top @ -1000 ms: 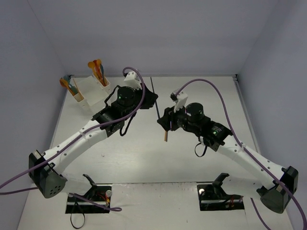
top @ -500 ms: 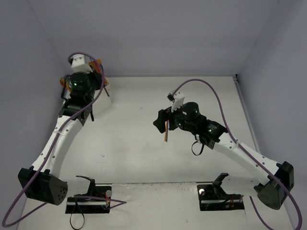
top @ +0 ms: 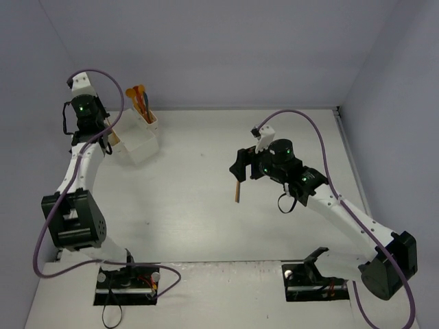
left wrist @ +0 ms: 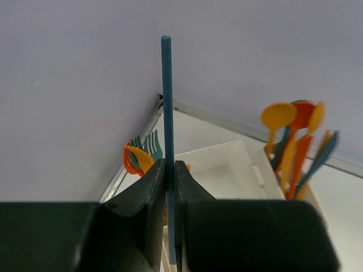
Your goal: Sort the eating utensils into containers
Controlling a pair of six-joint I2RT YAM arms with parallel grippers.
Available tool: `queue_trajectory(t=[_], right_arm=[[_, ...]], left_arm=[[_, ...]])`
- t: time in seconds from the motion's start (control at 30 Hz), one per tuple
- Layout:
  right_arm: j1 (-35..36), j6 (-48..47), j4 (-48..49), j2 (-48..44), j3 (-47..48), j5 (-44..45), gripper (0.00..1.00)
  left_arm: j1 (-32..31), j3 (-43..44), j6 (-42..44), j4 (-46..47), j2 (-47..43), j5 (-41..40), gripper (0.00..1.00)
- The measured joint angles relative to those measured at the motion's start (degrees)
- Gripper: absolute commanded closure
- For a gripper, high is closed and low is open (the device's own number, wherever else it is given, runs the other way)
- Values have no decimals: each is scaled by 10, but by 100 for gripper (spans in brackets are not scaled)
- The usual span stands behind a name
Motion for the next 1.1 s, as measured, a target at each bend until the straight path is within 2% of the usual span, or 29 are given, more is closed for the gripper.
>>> queue_trajectory(t=[0.23, 0.53, 0.63, 0.8, 0.87, 1.0, 1.1], right_arm=[[-11, 0, 0, 0, -8, -12, 22], [-12, 0, -1, 0, -11, -13, 22], [-12, 0, -1, 0, -13, -13, 22], [-12, 0, -1, 0, -15, -13, 22], [-12, 1, -2, 0, -17, -13, 22], [-12, 8, -5, 0, -21, -1, 23], [-12, 19, -12, 1, -21, 24, 25]], left_arm=[[10, 0, 8, 52, 76, 2, 100], [10, -43, -1, 131, 83, 1, 98], [10, -64, -7, 145, 83, 1, 91], [10, -92, -19, 155, 83, 3, 60], [10, -100, -22, 155, 82, 3, 51], [10, -121, -23, 153, 58, -2, 37], [10, -133, -28, 142, 16, -6, 30]])
